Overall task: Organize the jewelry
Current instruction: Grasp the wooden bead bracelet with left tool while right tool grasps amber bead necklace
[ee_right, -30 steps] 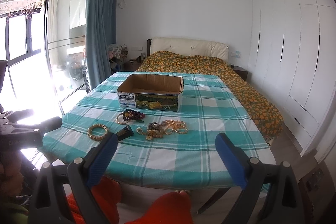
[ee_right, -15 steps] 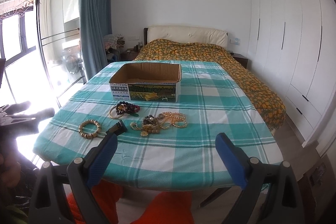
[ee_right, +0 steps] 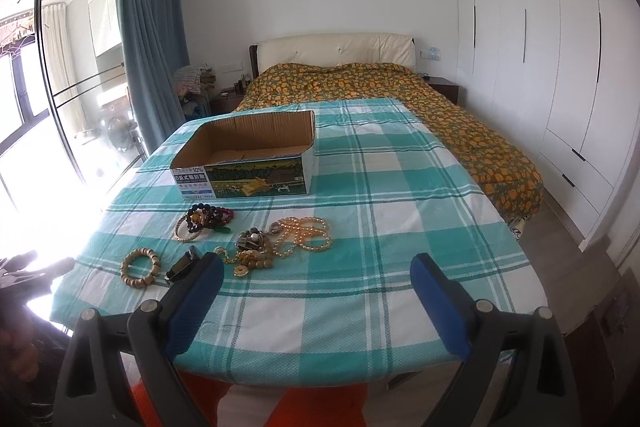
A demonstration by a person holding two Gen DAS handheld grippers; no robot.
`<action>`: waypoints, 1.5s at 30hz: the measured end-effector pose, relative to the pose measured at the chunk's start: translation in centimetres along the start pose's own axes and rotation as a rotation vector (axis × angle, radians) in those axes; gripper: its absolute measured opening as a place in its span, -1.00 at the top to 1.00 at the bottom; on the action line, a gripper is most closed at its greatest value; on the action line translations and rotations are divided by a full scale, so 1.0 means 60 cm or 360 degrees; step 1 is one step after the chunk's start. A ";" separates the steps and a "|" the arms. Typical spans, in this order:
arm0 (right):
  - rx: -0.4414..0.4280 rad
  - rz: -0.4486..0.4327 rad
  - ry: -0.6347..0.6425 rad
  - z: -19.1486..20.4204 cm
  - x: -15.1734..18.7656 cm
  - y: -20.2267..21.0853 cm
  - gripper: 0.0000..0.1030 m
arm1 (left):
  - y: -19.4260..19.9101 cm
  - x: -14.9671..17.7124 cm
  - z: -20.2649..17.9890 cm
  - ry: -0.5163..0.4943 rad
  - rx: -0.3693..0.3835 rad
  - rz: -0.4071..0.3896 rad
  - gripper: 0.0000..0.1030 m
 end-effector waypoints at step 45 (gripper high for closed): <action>-0.0093 0.0446 0.0330 0.023 -0.057 -0.413 0.84 | -0.255 0.009 0.044 0.0049 -0.0047 0.0432 -0.35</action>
Point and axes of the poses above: each gripper's, at about its wrist camera, not at the fingertips, and y roughly against the way its jaws point, z to its left, x to its underside, the point moved 9 cm from there along -y, roughly the way its jaws point, and after that the axes turned 12 degrees about z, right-handed, at the moved point
